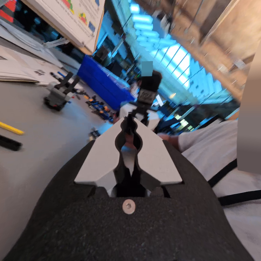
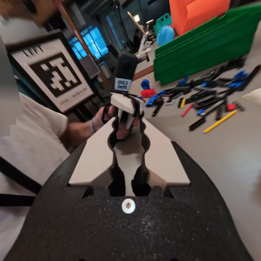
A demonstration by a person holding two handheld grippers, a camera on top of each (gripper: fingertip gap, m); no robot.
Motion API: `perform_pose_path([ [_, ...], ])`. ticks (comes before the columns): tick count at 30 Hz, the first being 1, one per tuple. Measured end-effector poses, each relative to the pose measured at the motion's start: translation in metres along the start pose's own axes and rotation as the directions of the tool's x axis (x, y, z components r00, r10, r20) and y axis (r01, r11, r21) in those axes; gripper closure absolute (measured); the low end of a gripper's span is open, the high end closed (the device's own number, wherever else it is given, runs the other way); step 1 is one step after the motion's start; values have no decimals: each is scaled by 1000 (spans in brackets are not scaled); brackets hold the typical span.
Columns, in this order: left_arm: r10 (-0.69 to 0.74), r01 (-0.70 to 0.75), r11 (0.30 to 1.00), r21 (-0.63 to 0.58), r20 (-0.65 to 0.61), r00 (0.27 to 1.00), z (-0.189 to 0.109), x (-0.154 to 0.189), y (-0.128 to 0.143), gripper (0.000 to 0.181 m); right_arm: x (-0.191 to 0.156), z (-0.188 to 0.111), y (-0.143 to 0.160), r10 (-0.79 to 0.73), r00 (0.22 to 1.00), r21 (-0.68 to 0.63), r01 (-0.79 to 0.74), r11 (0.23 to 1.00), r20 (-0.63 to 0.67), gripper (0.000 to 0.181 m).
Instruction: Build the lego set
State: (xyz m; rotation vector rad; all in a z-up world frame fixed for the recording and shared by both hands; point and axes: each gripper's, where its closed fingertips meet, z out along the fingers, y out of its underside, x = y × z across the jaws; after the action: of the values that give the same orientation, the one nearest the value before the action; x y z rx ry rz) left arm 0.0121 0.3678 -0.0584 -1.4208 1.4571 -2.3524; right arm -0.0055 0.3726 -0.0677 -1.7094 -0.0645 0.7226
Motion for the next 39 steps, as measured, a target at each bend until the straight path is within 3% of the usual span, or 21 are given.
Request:
perform_pose_path([
  [2,134,-124,975,-182,44,990,0,-4,20,180,1,-7,-6,-131,991,-9,131,991,-29,162],
  [5,233,-229,921,-315,-24,972,3,8,42,180,-10,-5,8,-117,990,-98,125,987,84,165],
  [11,176,-183,947,-263,-50,983,6,13,40,180,-14,-9,9,22,983,-113,-1,994,180,175],
  [21,134,-138,976,-167,-32,990,5,9,27,180,-4,-7,0,186,966,-51,-180,982,180,179],
  [35,156,-158,983,-91,-22,987,4,10,19,179,-2,-5,-8,325,925,11,-333,943,198,179],
  [39,150,-151,984,-96,-10,989,4,8,19,179,-2,-5,-8,282,945,6,-286,958,165,179],
])
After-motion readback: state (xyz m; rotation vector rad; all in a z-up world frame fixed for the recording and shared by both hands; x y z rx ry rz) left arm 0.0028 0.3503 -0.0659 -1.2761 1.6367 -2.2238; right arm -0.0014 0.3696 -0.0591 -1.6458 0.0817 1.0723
